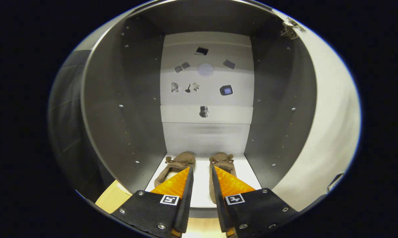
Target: Open the shoe cabinet door, grab the shoes and put them into the shoe cabinet, then close the shoe cabinet door.
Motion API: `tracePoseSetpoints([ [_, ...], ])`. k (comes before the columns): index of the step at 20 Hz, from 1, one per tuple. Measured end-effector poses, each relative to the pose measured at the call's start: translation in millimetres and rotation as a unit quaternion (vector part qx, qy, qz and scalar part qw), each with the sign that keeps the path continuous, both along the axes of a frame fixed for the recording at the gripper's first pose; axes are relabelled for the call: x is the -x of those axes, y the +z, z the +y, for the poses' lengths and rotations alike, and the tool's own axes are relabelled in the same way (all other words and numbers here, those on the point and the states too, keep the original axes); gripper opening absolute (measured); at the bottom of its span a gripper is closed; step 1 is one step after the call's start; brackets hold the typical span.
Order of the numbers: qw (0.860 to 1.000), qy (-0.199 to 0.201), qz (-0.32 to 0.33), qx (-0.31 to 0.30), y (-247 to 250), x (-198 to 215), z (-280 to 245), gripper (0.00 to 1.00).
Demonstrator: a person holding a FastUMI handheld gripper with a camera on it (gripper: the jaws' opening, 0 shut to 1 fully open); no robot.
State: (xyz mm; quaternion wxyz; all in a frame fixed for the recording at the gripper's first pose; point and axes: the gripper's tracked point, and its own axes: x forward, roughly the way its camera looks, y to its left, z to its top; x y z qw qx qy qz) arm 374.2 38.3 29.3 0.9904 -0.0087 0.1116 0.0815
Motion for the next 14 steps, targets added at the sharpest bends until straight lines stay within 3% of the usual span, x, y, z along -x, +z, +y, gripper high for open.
tracePoseSetpoints([
  [3, 1.000, -0.003, -0.016, 0.003, 14.5, 33.1, -0.9, 0.38],
  [14, 0.998, -0.040, -0.048, 0.008, 33.3, 149.6, -31.1, 0.60],
])
